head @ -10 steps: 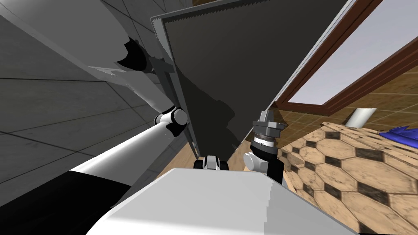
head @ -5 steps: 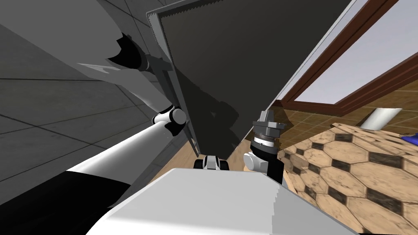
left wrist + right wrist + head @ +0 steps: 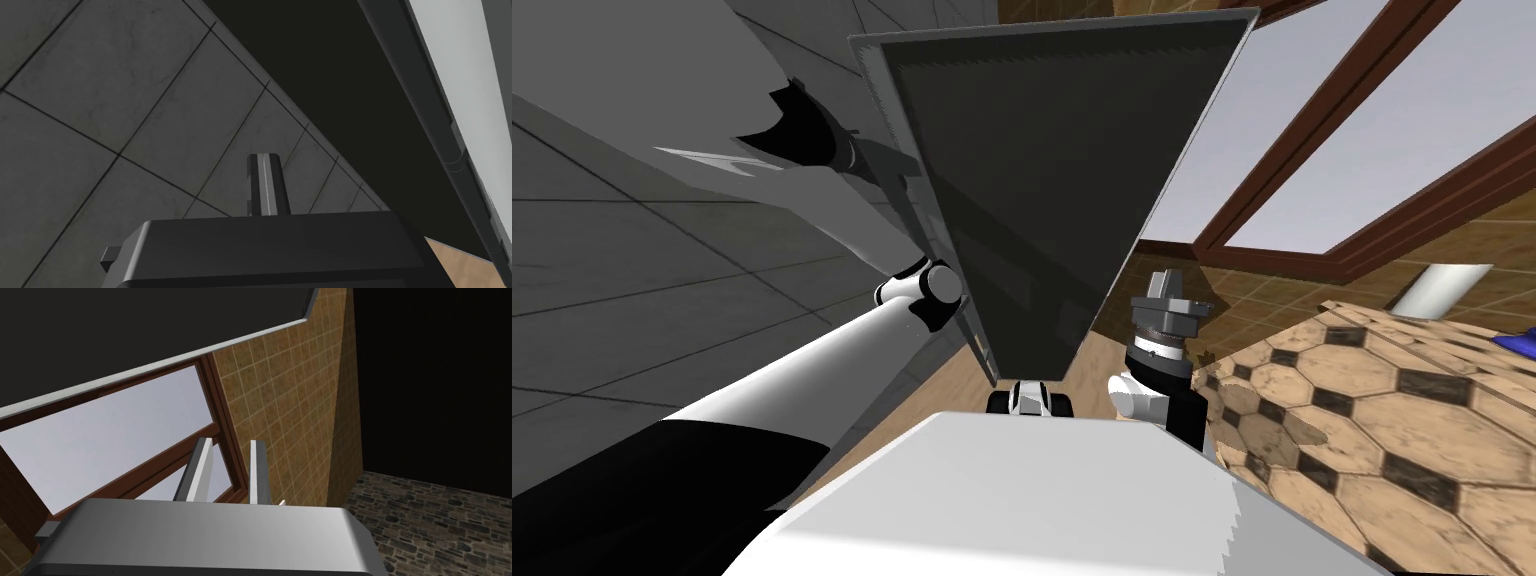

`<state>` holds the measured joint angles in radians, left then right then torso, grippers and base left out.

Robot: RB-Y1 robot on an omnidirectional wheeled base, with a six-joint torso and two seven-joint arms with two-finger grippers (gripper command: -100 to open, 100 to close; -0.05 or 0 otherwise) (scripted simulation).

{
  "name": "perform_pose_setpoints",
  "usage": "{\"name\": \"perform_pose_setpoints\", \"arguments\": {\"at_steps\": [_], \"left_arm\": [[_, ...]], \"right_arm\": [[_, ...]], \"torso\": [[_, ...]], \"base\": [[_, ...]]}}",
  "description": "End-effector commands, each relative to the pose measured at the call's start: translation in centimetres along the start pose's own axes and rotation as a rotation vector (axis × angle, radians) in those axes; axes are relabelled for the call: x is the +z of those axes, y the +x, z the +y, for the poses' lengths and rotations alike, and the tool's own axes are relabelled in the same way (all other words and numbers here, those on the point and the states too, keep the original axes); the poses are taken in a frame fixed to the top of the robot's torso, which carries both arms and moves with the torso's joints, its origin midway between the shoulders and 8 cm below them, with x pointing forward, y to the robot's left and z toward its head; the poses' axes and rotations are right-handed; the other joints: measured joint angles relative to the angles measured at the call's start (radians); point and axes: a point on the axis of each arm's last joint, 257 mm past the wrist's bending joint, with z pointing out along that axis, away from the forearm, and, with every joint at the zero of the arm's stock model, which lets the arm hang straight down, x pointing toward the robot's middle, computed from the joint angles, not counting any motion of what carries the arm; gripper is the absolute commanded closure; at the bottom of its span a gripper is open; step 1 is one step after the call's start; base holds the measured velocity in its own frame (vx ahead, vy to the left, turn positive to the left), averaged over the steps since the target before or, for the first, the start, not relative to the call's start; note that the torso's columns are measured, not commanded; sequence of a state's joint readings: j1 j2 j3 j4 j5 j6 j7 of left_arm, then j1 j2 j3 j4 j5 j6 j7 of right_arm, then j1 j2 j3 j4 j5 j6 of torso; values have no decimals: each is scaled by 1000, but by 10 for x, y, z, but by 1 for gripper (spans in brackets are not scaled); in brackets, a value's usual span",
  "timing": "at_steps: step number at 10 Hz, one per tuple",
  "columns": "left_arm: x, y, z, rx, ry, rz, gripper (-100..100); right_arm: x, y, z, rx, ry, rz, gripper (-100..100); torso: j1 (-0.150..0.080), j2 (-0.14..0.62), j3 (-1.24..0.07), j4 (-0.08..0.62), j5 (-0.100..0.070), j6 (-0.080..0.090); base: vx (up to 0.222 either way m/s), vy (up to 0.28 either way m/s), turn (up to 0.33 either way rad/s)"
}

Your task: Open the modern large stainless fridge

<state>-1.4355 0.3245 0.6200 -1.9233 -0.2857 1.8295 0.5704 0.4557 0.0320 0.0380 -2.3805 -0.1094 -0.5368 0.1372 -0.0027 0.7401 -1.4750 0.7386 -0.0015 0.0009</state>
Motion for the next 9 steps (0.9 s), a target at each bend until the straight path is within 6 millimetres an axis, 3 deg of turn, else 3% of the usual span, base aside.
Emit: {"name": "perform_pose_setpoints", "arguments": {"at_steps": [1,9], "left_arm": [[3,-16,-10,-15,33,-41,-100],[8,-83,-44,-67,156,-218,-100]], "right_arm": [[0,0,0,0,0,0,0],[0,0,0,0,0,0,0]], "torso": [[5,-7,-4,-2,2,0],[-16,-34,-17,-25,0,14]], "base": [[-34,-151,106],[-31,-204,117]]}}
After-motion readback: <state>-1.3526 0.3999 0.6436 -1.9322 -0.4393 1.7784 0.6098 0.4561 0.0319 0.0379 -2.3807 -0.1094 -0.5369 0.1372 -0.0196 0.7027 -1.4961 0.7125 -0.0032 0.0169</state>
